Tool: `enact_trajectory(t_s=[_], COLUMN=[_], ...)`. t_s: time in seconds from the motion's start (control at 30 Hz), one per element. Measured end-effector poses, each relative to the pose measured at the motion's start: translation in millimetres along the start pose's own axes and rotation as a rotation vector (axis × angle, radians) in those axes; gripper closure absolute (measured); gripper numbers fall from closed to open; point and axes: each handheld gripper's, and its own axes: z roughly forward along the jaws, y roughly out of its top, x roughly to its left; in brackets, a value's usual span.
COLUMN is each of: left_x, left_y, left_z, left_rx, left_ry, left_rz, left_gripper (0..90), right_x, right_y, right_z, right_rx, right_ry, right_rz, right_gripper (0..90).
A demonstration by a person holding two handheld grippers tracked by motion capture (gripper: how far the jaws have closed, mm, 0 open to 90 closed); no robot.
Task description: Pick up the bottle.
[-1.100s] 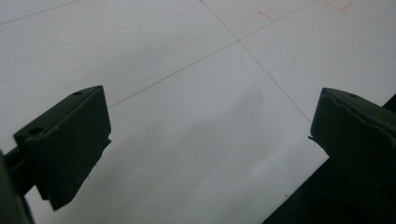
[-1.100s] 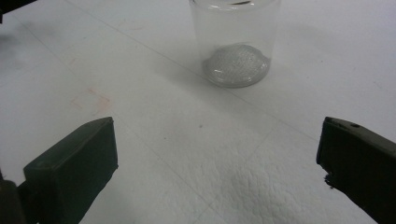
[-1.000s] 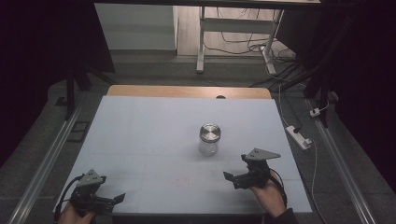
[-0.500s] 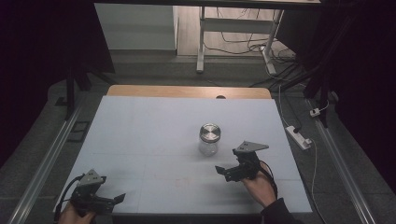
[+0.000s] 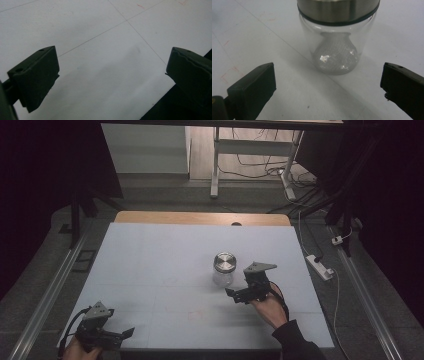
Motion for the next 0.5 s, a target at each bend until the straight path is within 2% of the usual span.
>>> enact_trajectory(t_s=[0.27, 0.5], left_x=[-0.2, -0.2], left_y=[0.0, 0.0], left_z=[0.1, -0.1], left_rx=[0.001, 0.002], left_ry=[-0.001, -0.004], left_rz=[0.002, 0.005], left_gripper=[0.0, 0.0], right_x=[-1.9, -3.9], right_y=[9.1, 15.9], right_z=[15.3, 27.2], right_rx=[0.004, 0.003], right_ry=[0.014, -0.011], right_rz=[-0.006, -0.029], right_gripper=[0.0, 0.0])
